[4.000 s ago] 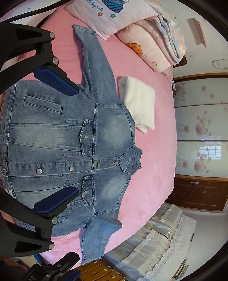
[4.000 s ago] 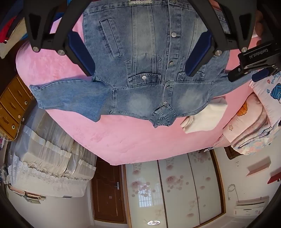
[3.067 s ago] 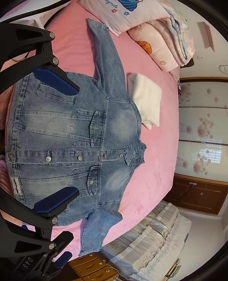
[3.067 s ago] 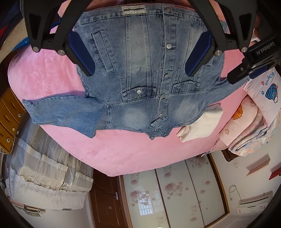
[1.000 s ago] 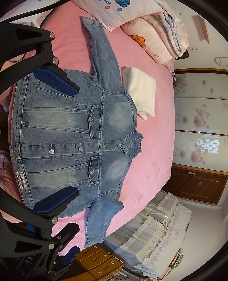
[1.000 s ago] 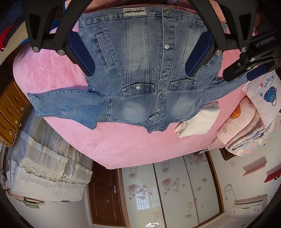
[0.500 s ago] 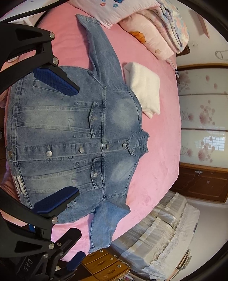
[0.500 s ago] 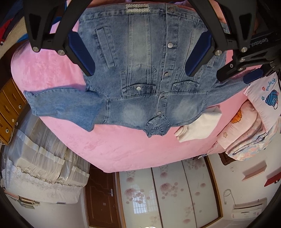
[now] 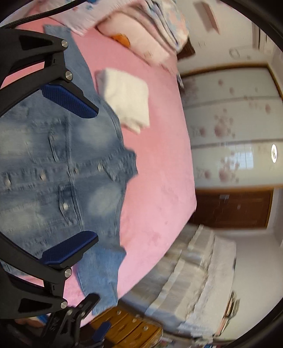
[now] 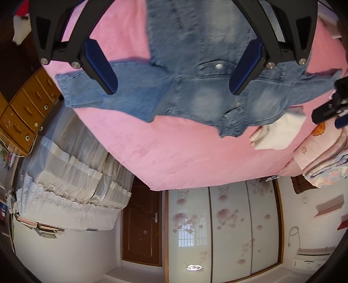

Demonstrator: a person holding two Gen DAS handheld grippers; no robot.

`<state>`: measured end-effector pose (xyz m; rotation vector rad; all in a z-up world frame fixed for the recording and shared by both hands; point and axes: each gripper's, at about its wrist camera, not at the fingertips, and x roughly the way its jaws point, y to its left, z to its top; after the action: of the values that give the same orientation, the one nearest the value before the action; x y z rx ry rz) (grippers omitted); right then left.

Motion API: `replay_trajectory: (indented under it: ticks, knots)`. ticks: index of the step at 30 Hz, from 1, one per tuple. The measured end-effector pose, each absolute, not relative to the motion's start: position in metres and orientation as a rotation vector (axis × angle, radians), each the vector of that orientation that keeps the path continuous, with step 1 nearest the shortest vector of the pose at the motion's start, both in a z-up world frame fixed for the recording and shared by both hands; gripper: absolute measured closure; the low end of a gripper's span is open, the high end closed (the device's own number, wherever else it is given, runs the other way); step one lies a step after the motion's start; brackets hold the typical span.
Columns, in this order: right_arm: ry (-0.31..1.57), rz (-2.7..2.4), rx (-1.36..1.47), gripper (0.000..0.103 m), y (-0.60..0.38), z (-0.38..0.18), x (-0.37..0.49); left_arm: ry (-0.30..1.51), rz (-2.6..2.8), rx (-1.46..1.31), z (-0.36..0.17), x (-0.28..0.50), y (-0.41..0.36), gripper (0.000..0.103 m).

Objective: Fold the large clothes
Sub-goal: 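Grasp the denim sleeve cuff with the right gripper and lift it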

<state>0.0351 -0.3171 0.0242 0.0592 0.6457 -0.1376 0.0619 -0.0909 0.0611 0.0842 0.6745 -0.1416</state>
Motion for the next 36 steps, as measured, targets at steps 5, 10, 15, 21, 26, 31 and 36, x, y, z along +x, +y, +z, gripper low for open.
replay_trajectory:
  ticks: [5, 10, 15, 21, 26, 31, 36]
  knots:
    - [0.668, -0.216, 0.155, 0.0, -0.384, -0.001, 0.068, 0.649, -0.169, 0.1, 0.048, 0.096, -0.138, 0.001]
    - [0.718, -0.307, 0.287, 0.0, -0.455, -0.041, 0.09, 0.791, -0.221, 0.041, -0.004, 0.153, -0.185, 0.001]
    - [0.779, -0.428, 0.358, 0.0, -0.511, -0.081, 0.097, 0.868, -0.237, 0.079, -0.065, 0.193, -0.229, 0.001]
    - [0.862, -0.557, 0.504, 0.0, -0.575, -0.132, 0.097, 0.891, -0.263, 0.187, -0.116, 0.215, -0.295, 0.001]
    - [0.878, -0.58, 0.699, 0.004, -0.616, -0.168, 0.087, 0.911, -0.286, 0.194, -0.132, 0.223, -0.329, 0.001]
    - [0.852, -0.554, 0.819, 0.019, -0.634, -0.191, 0.093, 0.901, -0.315, 0.186, -0.137, 0.226, -0.348, 0.002]
    - [0.852, -0.594, 0.786, 0.064, -0.641, -0.194, 0.114, 0.955, -0.357, 0.205, -0.144, 0.23, -0.363, 0.029]
